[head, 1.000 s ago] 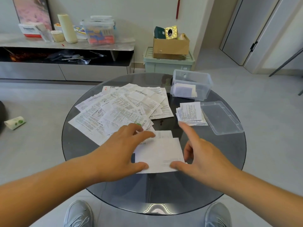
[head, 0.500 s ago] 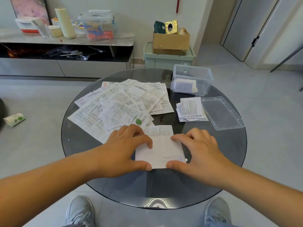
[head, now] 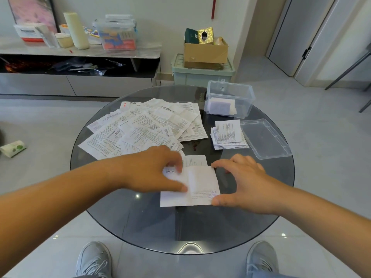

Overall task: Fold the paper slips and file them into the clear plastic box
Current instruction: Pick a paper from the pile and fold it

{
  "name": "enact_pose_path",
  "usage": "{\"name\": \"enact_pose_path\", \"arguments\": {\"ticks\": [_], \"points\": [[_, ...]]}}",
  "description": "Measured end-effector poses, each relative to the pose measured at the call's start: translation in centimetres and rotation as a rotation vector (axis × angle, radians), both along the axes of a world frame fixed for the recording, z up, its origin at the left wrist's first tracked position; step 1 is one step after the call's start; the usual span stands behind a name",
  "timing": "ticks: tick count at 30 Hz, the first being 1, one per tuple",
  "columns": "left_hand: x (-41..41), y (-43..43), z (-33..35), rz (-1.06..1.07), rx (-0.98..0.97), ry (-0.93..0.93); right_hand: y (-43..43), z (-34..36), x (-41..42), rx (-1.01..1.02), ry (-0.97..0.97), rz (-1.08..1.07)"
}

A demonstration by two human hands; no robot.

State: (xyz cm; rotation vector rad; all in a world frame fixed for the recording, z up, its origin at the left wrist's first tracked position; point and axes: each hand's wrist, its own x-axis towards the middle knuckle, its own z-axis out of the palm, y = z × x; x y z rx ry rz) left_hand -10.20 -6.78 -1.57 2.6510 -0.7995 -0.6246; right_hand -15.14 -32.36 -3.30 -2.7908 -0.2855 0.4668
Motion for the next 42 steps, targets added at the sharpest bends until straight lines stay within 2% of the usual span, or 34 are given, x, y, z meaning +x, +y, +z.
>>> {"name": "enact_pose_path", "arguments": {"ticks": [2, 8, 11, 13, 16, 20, 22, 26, 30, 35, 36, 39, 40, 42], "points": [[0.1, -1.2, -0.3, 0.064, -0.070, -0.072, 0.0, 0.0, 0.1, 0.001, 0.001, 0.001], [0.6, -3.2, -0.7, 0.097, 0.066, -0.085, 0.0, 0.0, 0.3, 0.026, -0.007, 0.002], [0.8, -3.3, -0.7, 0.106, 0.017, -0.056, -0.2, -0.2, 0.3, 0.063, -0.015, -0.001], [0.9, -3.0, -0.7, 0.133, -0.082, -0.021, -0.3, -0.2, 0.1, 0.113, -0.026, -0.016], [1.1, -2.5, -0.3, 0.277, -0.295, 0.096, -0.1, 0.1, -0.5, 0.197, -0.104, 0.008], [0.9, -2.2, 0.3, 0.608, -0.623, 0.358, 1.0, 0.4, -1.3, 0.229, -0.439, 0.087], [0.8, -2.2, 0.4, 0.730, -0.755, 0.486, 1.3, 0.3, -1.2, 0.291, -0.529, 0.083], [0.1, -2.4, 0.8, 0.818, -0.917, 0.655, 1.4, 0.1, -1.0, 0.357, -0.374, 0.165], [-0.8, -2.7, 0.8, 0.868, -0.948, 0.764, 1.0, -0.8, -1.0, 0.318, -0.339, 0.235], [-1.5, -2.4, 0.6, 0.662, -0.675, 0.596, 1.1, -1.2, -1.4, 0.244, -0.266, 0.224], [-1.6, -2.3, 0.6, 0.597, -0.590, 0.516, 1.1, -1.2, -1.5, 0.241, -0.267, 0.227], [-1.4, -1.6, 0.7, 0.351, -0.287, 0.070, 1.1, -1.3, -1.3, 0.239, -0.264, 0.220], [-1.5, -1.3, 0.9, 0.266, -0.263, -0.005, 1.0, -1.4, -1.3, 0.240, -0.268, 0.219], [-2.0, -0.8, 1.3, 0.122, -0.283, 0.018, 0.9, -1.7, -1.3, 0.251, -0.282, 0.221]]}}
